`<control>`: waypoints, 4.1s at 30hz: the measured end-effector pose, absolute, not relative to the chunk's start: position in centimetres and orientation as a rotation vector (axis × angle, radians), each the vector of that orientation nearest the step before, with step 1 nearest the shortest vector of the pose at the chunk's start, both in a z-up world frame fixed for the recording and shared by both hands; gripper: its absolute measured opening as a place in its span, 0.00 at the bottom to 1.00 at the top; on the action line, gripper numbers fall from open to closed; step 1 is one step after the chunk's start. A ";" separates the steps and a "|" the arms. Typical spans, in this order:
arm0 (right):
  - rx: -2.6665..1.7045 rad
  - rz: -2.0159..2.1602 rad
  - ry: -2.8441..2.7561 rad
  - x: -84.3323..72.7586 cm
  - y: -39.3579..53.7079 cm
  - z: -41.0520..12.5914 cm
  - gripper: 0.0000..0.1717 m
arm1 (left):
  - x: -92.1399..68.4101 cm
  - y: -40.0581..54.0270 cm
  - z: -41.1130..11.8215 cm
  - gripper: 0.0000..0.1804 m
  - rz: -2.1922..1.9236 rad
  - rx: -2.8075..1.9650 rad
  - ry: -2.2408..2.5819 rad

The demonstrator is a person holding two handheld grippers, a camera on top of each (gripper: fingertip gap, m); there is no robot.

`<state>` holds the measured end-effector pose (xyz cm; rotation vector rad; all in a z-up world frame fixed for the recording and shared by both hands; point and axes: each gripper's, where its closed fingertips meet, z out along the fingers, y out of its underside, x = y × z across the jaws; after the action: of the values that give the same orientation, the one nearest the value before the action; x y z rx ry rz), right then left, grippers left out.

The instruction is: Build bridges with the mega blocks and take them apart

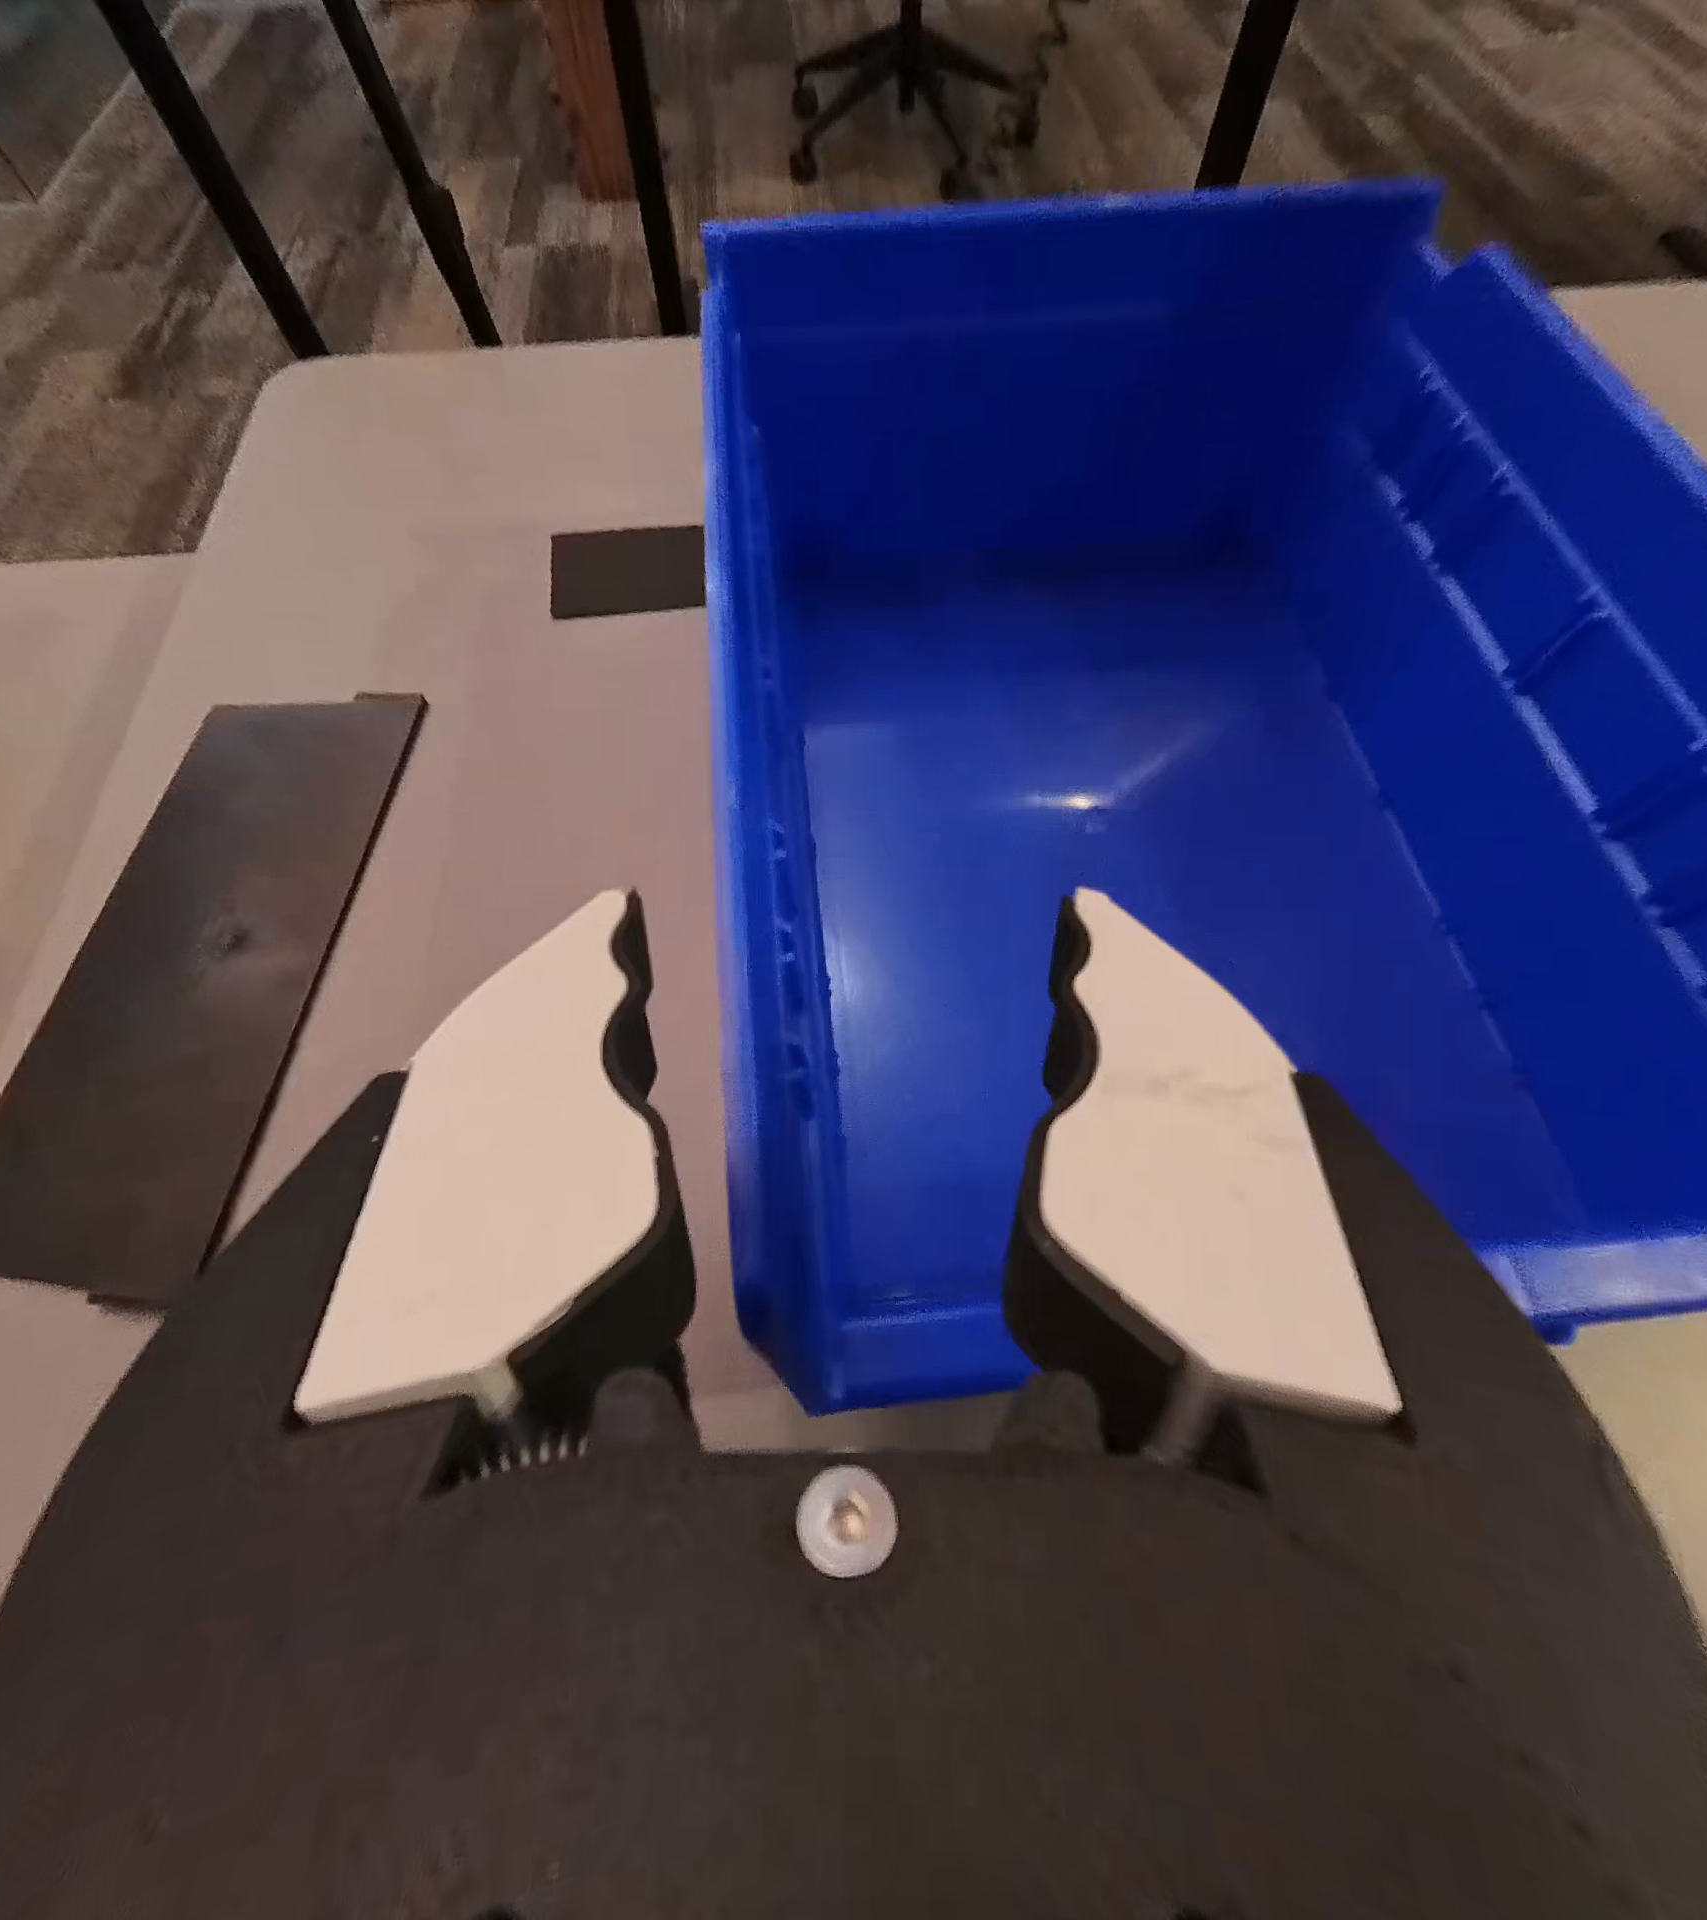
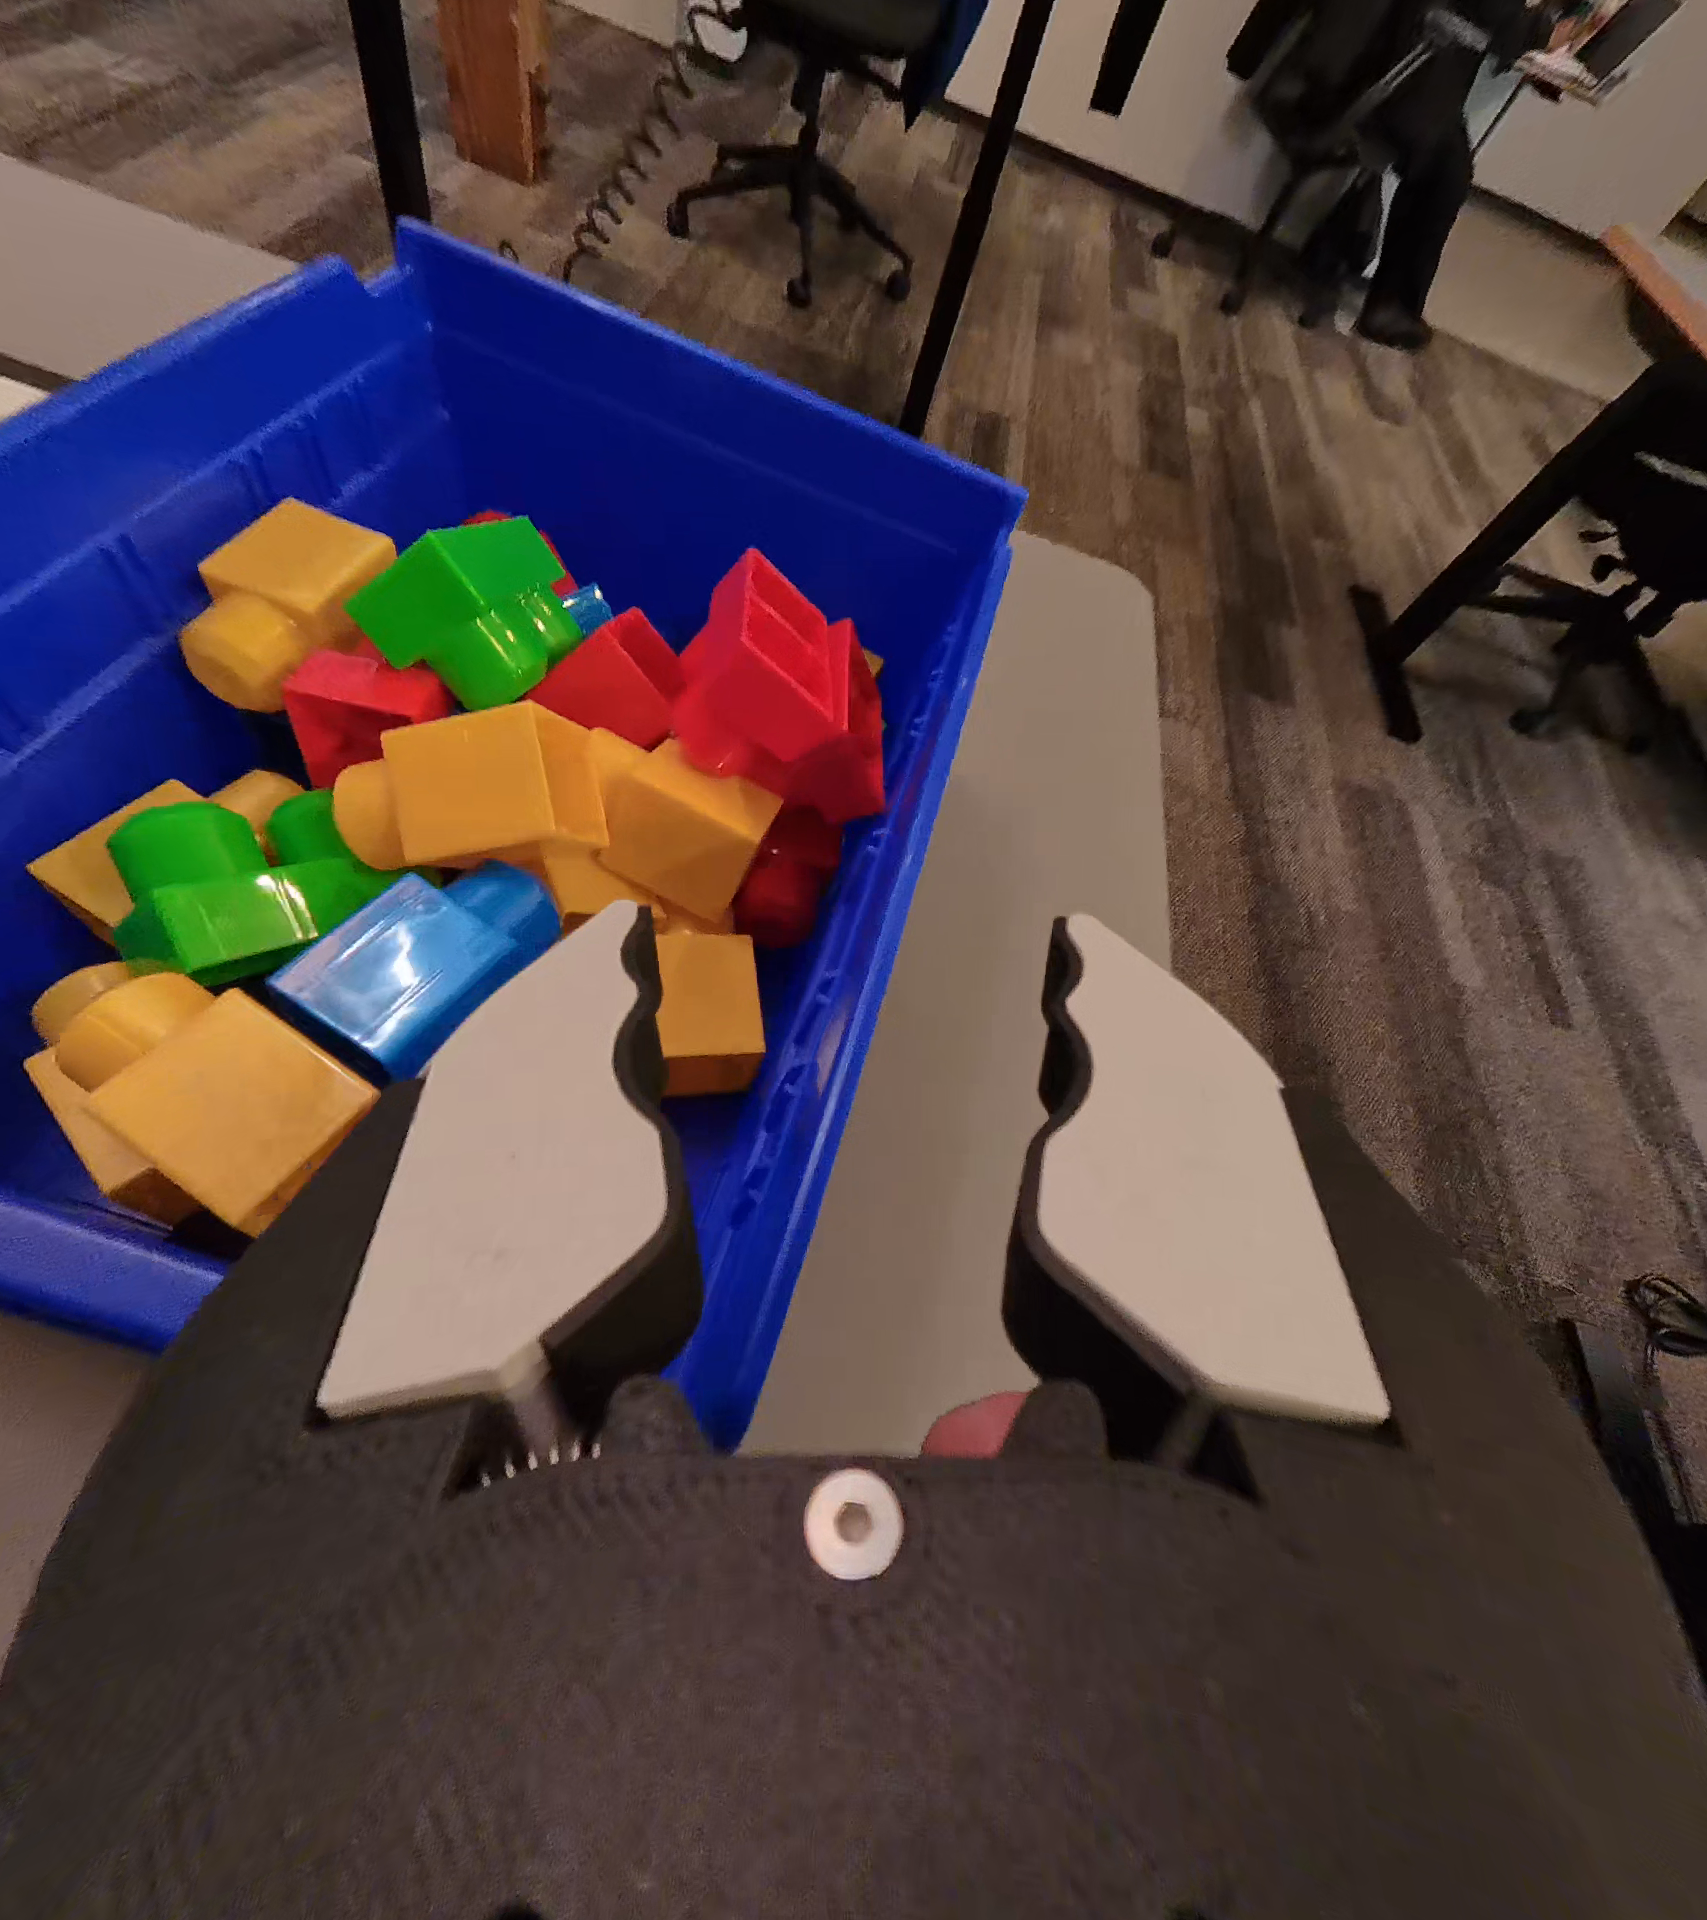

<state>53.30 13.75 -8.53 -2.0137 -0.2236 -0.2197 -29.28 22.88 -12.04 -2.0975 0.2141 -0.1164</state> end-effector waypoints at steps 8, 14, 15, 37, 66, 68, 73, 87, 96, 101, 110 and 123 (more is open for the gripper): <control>-2.127 -0.188 -0.267 53.3 14.9 -12.9 0.22 | -30.1 24.0 -13.9 0.15 -0.090 -2.129 0.199; -2.117 -0.026 -0.217 53.0 15.5 -13.4 0.15 | -30.6 24.6 -14.8 0.05 -0.110 -2.137 0.192; -2.114 -0.013 -0.214 53.0 15.5 -13.4 0.14 | -30.4 24.7 -14.9 0.03 -0.154 -2.131 0.184; -2.166 0.049 -0.321 54.6 13.2 -13.6 0.05 | -30.3 23.6 -12.4 0.03 -0.211 -2.017 0.188; -2.017 0.406 -0.946 40.9 0.0 -13.5 0.04 | -33.4 17.9 -2.1 0.03 -0.200 -1.657 0.107; -2.006 0.430 -0.979 38.4 0.1 -13.6 0.04 | -33.8 17.5 -1.7 0.03 -0.201 -1.642 0.098; -1.974 0.493 -1.072 31.0 1.3 -13.6 0.04 | -35.1 16.1 -0.3 0.03 -0.159 -1.616 0.077; -1.956 0.530 -1.101 10.6 10.4 -13.7 0.04 | -40.6 10.4 4.0 0.03 -0.112 -1.451 -0.054; -2.032 0.449 -0.863 1.6 18.4 -13.7 0.03 | -42.1 9.1 4.2 0.03 -0.165 -1.402 -0.102; -2.040 0.417 -0.591 -1.0 22.5 -13.4 0.07 | -42.2 9.5 3.7 0.03 -0.195 -1.411 -0.113; -1.936 0.779 -0.361 -8.1 22.9 -12.4 0.44 | -40.6 10.4 3.8 0.04 -0.220 -1.421 -0.068; -1.847 0.888 -0.385 -8.2 21.8 -10.4 0.53 | -37.7 11.1 4.9 0.04 -0.200 -1.392 -0.016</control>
<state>-8.25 21.78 -10.41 -1.8466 -0.3855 0.8884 -37.66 11.12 4.95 -1.3918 -0.0165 -0.2005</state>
